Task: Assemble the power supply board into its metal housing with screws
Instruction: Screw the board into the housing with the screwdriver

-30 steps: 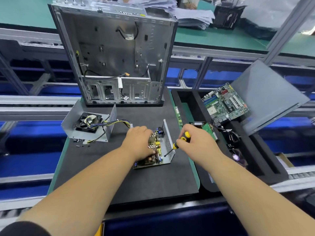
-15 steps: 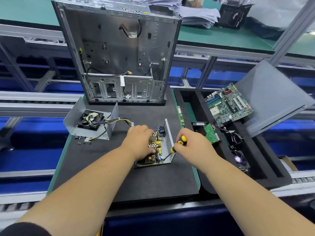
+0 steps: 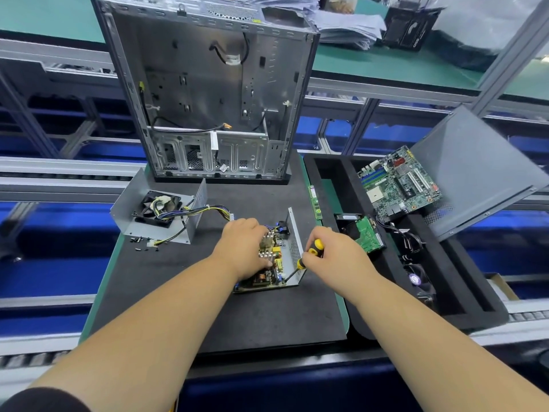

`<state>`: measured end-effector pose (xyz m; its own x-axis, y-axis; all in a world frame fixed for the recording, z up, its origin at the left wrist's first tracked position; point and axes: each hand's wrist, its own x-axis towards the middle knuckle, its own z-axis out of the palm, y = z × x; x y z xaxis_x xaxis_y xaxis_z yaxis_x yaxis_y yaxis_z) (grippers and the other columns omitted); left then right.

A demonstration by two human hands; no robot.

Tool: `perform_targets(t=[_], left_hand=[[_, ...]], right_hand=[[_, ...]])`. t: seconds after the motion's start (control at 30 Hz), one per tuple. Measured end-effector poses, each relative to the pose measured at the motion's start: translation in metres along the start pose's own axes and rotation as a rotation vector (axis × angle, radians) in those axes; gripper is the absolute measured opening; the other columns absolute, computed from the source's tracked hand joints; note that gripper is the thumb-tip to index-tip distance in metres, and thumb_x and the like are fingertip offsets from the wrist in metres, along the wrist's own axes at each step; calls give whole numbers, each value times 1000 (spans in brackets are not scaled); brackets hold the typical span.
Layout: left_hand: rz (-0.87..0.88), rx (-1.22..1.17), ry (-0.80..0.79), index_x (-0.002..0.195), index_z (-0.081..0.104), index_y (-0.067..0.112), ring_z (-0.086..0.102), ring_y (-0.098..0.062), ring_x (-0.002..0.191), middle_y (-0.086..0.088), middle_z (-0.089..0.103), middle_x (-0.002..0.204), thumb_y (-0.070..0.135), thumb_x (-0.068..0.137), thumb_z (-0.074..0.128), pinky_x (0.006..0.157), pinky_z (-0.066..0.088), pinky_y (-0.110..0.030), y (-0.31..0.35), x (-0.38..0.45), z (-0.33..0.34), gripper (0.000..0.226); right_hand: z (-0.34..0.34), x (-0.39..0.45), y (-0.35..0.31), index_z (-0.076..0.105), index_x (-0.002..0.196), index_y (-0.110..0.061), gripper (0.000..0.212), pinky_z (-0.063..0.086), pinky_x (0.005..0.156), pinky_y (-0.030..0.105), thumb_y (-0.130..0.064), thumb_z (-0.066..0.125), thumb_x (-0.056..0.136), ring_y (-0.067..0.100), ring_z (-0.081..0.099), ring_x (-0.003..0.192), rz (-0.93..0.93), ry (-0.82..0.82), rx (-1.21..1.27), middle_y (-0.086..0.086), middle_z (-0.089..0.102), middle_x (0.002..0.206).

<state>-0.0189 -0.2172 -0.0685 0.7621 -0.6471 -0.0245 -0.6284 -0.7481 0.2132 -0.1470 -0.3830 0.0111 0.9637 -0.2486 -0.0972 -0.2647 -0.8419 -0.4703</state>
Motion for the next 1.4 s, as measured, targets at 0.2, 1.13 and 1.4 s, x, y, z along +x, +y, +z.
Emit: perform_targets(t=[0.2, 1.13, 1.4], left_hand=[[-1, 1, -2, 132, 52, 28, 47, -19, 118, 6, 53, 121, 65, 72, 70, 105, 30, -36, 1, -1, -2, 73], [0, 4, -1, 131, 52, 27, 46, -19, 120, 5, 52, 123, 63, 74, 69, 106, 30, -35, 3, -4, -6, 69], [1, 6, 3, 130, 52, 28, 46, -19, 120, 6, 52, 122, 63, 73, 70, 106, 30, -34, 3, -3, -4, 69]], right_hand=[[2, 2, -1, 51, 82, -25, 11, 40, 56, 32, -30, 61, 84, 20, 51, 65, -3, -16, 7, -1, 56, 68], [-17, 35, -38, 68, 102, -13, 15, 51, 73, 32, -15, 65, 88, 25, 61, 92, -237, -296, -588, 5, 67, 98], [-14, 36, -42, 39, 62, -15, 41, 32, 49, 26, -36, 57, 93, 16, 37, 54, -147, -276, -696, 1, 41, 64]])
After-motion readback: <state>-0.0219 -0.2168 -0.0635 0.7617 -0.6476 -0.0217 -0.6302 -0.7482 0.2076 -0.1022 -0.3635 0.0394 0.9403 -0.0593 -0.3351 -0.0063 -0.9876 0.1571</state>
